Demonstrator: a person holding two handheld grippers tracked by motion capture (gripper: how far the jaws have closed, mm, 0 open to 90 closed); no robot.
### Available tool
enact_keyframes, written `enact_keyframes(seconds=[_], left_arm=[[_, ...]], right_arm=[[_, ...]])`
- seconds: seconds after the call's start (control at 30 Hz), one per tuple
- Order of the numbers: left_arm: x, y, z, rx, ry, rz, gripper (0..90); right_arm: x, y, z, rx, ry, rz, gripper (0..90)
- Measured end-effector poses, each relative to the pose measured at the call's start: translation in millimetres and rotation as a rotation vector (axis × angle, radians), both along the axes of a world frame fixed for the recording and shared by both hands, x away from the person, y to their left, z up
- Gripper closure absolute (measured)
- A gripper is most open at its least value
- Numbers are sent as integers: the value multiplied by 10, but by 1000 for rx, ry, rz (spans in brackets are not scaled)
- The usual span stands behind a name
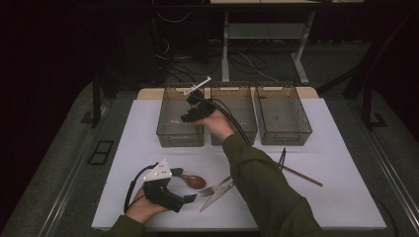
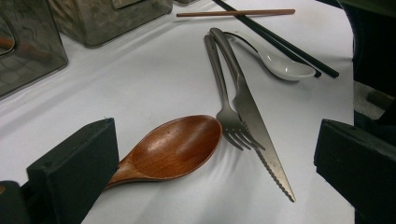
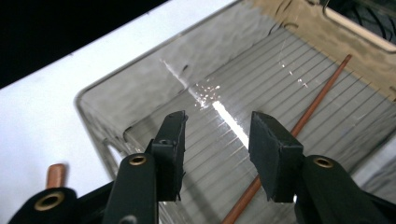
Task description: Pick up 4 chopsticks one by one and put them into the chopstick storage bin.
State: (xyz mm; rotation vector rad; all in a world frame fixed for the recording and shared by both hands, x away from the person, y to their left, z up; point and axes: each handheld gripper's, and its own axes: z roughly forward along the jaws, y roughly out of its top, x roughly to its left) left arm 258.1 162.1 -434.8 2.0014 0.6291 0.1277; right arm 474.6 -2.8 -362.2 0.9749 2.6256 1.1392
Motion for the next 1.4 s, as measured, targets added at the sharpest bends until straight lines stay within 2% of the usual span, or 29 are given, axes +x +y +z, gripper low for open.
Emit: enact_keyframes(seconds=[0.2, 0.37, 0.6, 0.77, 1.4], left_arm=[[5, -1, -4, 7, 0, 1, 0], [8, -5, -14, 8, 4, 5, 0], [10, -8, -17, 12, 6, 6, 0], [11, -15, -25, 8, 10, 11, 0], [22, -25, -37, 16, 10, 12, 0]], right_arm=[[-87, -174, 128, 46, -8, 33, 514], [-185, -328, 209, 51, -31, 67, 512], [-315, -631, 311, 86, -50, 92, 498], [-414, -823, 351, 85, -61, 103, 486], [-807, -1577, 221, 117, -97, 127, 468]])
